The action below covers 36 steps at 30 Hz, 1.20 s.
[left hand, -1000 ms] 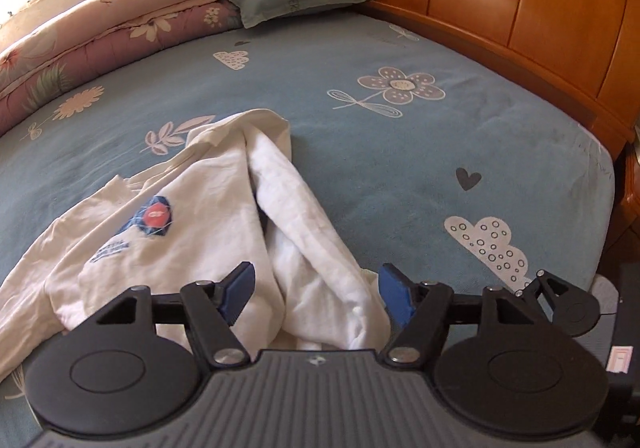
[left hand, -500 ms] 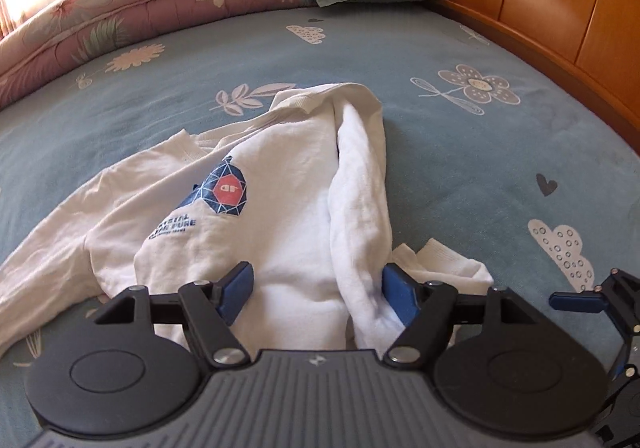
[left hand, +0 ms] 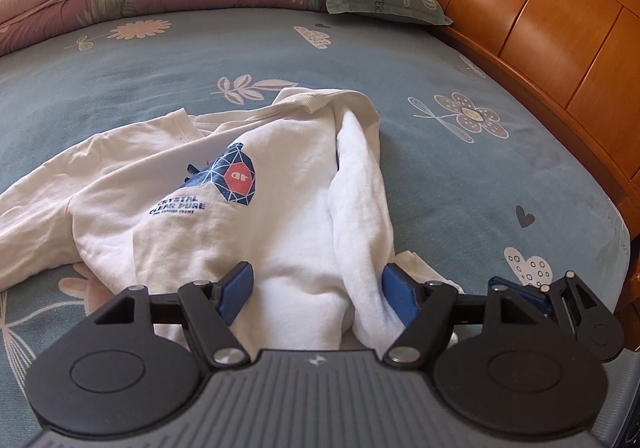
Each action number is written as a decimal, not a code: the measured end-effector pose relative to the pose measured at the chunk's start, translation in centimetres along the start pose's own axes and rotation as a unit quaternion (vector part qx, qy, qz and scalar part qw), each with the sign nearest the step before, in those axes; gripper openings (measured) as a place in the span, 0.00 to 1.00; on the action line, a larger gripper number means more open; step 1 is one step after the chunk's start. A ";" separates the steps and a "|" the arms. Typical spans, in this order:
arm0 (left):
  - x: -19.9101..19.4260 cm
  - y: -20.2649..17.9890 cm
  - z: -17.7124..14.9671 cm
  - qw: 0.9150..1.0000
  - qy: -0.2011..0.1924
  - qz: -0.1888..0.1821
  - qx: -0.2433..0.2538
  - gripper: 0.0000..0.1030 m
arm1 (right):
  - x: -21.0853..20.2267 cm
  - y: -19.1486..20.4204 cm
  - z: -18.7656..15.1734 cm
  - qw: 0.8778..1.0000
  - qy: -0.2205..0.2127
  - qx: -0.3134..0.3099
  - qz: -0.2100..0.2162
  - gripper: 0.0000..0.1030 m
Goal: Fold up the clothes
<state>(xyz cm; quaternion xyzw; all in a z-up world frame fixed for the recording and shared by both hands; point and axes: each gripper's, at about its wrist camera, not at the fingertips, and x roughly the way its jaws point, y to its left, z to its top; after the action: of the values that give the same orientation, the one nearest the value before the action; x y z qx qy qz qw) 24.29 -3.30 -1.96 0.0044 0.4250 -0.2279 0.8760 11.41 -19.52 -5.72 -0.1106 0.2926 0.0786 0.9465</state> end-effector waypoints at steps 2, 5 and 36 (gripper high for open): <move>-0.1 -0.3 -0.1 1.000 -0.003 -0.003 0.003 0.71 | -0.9 -0.7 -0.2 0.999 -0.018 0.007 -0.041 1.00; -0.8 -1.2 -0.2 1.000 -0.011 -0.017 0.016 0.71 | -1.0 -1.0 -0.2 0.998 -0.028 0.010 -0.063 1.00; 0.4 -0.4 -2.2 0.999 0.031 0.012 0.015 0.79 | -2.2 -9.9 0.1 0.952 -0.041 0.011 -0.304 1.00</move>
<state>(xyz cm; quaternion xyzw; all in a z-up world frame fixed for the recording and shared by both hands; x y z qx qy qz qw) 22.70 -3.40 -3.54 0.0300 0.4486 -0.2234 0.8649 11.81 -29.17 -2.77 -0.1810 0.2069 -0.2116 0.9379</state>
